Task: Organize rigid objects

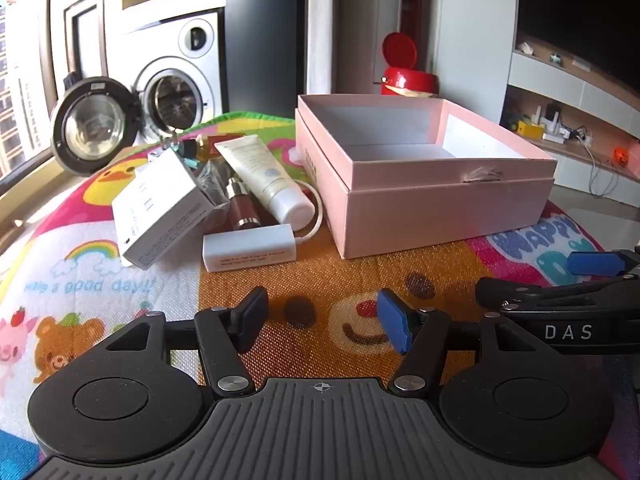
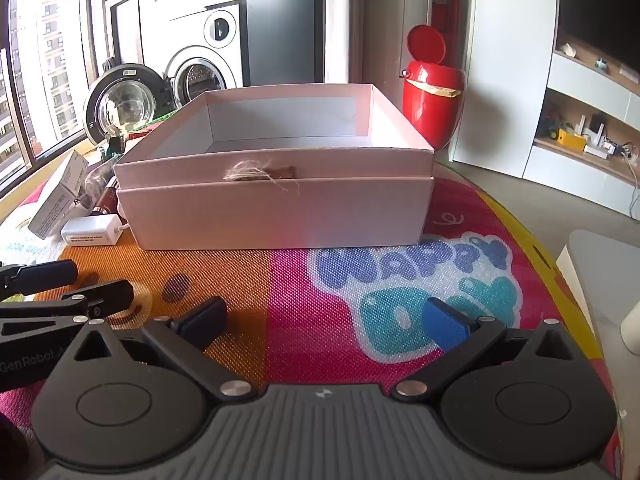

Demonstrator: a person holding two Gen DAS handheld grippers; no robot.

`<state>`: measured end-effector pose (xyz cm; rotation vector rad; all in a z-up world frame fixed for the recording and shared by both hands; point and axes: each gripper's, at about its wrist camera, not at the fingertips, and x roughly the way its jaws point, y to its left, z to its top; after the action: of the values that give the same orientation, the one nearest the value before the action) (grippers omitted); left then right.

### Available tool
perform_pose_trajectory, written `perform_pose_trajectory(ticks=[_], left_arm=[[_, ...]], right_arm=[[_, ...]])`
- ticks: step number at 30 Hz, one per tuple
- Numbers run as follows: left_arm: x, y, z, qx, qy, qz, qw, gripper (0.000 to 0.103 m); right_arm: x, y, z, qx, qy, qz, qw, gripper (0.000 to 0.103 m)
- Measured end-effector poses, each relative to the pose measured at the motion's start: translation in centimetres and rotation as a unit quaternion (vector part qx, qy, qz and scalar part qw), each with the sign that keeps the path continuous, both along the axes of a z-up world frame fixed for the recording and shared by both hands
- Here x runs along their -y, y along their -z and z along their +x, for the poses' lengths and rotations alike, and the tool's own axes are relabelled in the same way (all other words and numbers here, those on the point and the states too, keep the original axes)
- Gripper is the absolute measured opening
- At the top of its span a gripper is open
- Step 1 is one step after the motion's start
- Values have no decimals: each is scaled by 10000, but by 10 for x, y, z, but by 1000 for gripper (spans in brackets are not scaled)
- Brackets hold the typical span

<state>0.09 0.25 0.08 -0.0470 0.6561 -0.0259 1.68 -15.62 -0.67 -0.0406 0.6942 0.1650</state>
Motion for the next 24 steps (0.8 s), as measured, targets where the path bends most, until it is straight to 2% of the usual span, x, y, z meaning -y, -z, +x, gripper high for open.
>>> perform_pose_trajectory(ticks=[1,5,24], left_arm=[[1,0,-1,65,1,127,9999,67],[1,0,-1,62,3,179,9998,67],[-4,-1,-2,63,3,125,9999,67]], right_arm=[[0,0,0,12,0,-31,10000,103],[-1,0,0,13,0,-31,10000,103],[0,0,0,7,0,-30,10000,103]])
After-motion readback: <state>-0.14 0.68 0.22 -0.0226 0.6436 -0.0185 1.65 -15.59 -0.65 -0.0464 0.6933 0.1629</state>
